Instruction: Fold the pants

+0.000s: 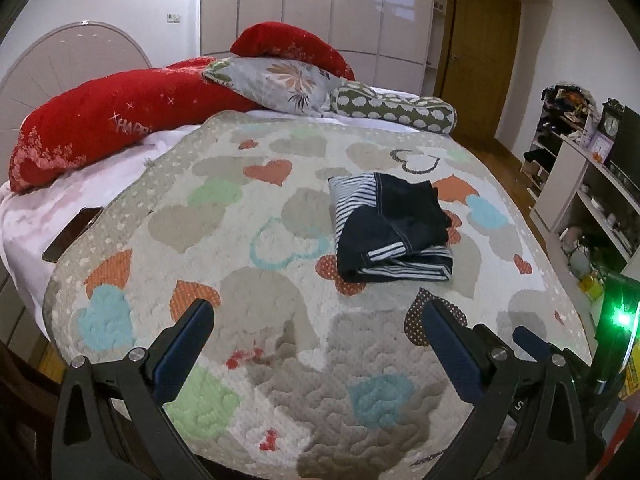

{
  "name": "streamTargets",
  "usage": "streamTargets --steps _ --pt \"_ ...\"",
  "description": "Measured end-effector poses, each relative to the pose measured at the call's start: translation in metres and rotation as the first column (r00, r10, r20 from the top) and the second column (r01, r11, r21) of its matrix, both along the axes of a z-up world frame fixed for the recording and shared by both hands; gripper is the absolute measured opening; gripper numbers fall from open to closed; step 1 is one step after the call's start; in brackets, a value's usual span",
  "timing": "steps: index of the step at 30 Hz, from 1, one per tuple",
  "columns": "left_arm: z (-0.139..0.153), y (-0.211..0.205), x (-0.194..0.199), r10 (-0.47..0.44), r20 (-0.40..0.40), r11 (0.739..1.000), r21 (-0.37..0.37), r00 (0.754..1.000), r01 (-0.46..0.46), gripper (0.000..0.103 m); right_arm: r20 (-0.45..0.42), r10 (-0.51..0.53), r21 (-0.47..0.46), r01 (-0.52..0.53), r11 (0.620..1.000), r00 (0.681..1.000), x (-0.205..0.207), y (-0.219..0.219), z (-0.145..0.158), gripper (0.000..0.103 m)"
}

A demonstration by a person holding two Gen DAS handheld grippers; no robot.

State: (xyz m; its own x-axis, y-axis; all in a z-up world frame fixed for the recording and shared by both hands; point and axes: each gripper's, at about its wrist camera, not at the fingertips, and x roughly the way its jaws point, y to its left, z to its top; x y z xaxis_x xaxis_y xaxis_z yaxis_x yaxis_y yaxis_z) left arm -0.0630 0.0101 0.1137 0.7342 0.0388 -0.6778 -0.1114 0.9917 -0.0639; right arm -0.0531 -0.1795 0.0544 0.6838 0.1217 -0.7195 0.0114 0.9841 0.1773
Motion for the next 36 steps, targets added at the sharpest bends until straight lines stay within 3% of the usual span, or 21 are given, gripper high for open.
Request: streamTargets --steps 36 --pt "-0.031 0.001 0.013 -0.028 -0.14 0.998 -0.054 0.99 0.02 0.103 -0.055 0.005 -0.065 -0.009 0.998 0.998 0.001 0.009 -0.016 0.071"
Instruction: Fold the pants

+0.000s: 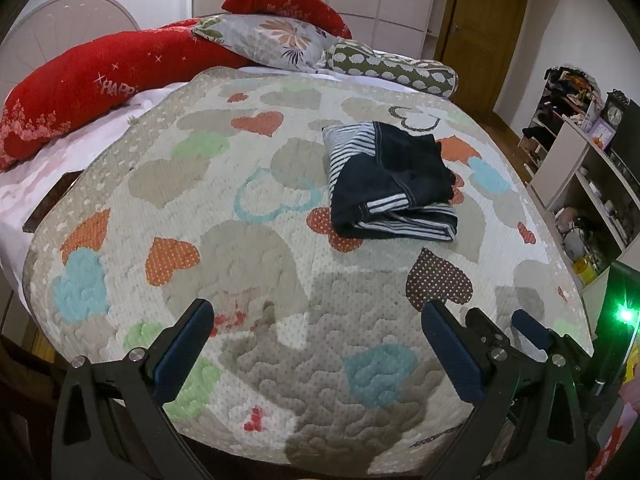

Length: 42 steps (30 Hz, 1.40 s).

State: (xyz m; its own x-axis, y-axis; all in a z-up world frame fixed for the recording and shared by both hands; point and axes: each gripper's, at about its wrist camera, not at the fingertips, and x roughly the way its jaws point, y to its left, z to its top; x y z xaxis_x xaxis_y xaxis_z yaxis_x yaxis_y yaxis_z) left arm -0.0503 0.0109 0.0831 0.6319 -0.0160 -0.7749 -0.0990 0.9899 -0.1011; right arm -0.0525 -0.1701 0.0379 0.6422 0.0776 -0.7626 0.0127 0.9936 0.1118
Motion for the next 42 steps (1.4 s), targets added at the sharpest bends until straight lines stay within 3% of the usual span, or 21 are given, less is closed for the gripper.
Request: streamTargets --steps 22,42 --pt "-0.017 0.0 0.005 -0.012 -0.07 1.0 -0.015 0.997 0.011 0.103 0.028 -0.031 -0.017 0.032 0.999 0.999 -0.003 -0.002 0.002 0.072" --pt "-0.019 0.001 0.004 -0.006 -0.05 1.0 -0.023 0.999 0.005 0.103 0.035 -0.003 -0.065 0.005 0.998 0.999 -0.004 0.007 0.0 0.073"
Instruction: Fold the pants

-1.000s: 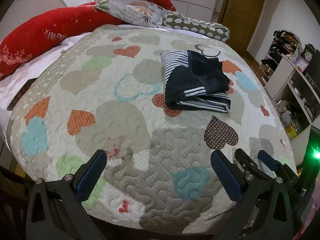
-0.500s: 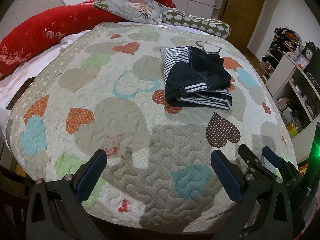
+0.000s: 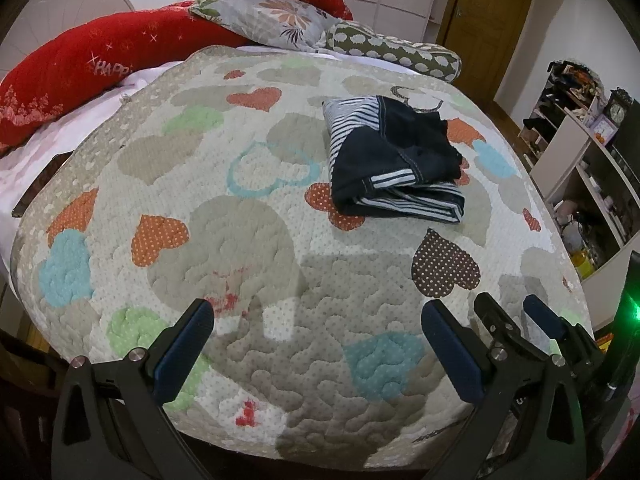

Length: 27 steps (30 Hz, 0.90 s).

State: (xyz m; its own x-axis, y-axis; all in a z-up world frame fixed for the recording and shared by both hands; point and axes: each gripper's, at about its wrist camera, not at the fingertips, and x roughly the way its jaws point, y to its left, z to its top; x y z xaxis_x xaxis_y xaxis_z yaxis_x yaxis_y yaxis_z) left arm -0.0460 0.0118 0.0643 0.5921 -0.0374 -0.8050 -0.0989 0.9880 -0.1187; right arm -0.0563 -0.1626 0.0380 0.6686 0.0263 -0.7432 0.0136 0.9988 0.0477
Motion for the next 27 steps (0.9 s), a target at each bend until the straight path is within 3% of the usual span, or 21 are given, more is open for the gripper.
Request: streamTargets --steps 27 --pt "-0.0004 0.0013 -0.0014 0.005 0.004 1.0 -0.02 1.0 -0.005 0.103 0.014 0.025 -0.025 -0.024 0.999 1.0 -0.0021 0.0061 -0.0023 0.074"
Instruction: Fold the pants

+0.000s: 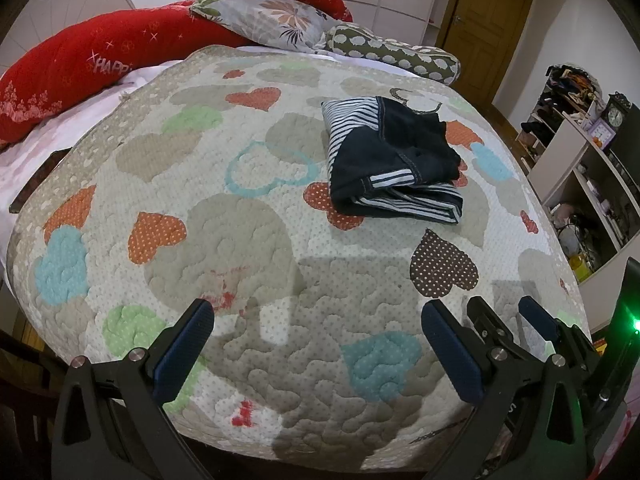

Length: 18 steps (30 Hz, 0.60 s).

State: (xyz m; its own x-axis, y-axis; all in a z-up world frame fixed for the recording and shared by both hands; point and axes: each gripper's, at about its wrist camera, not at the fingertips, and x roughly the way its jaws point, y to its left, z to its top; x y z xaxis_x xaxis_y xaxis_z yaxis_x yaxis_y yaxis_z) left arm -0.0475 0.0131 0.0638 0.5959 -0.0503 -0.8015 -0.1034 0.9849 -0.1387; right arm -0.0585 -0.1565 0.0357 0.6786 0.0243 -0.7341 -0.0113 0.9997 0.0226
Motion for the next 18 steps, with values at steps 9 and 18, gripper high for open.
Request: streamTargets --steps 9,18 --pt "-0.0017 0.0008 0.001 -0.003 -0.005 1.0 -0.002 1.0 0.003 0.103 -0.002 0.003 -0.001 -0.003 1.0 1.0 -0.0002 0.0007 -0.0006 0.074" --pt "-0.0012 0.0009 0.0015 -0.003 -0.005 1.0 -0.003 1.0 0.003 0.103 0.0 0.005 -0.001 -0.005 1.0 1.0 0.0001 0.0011 -0.0006 0.074"
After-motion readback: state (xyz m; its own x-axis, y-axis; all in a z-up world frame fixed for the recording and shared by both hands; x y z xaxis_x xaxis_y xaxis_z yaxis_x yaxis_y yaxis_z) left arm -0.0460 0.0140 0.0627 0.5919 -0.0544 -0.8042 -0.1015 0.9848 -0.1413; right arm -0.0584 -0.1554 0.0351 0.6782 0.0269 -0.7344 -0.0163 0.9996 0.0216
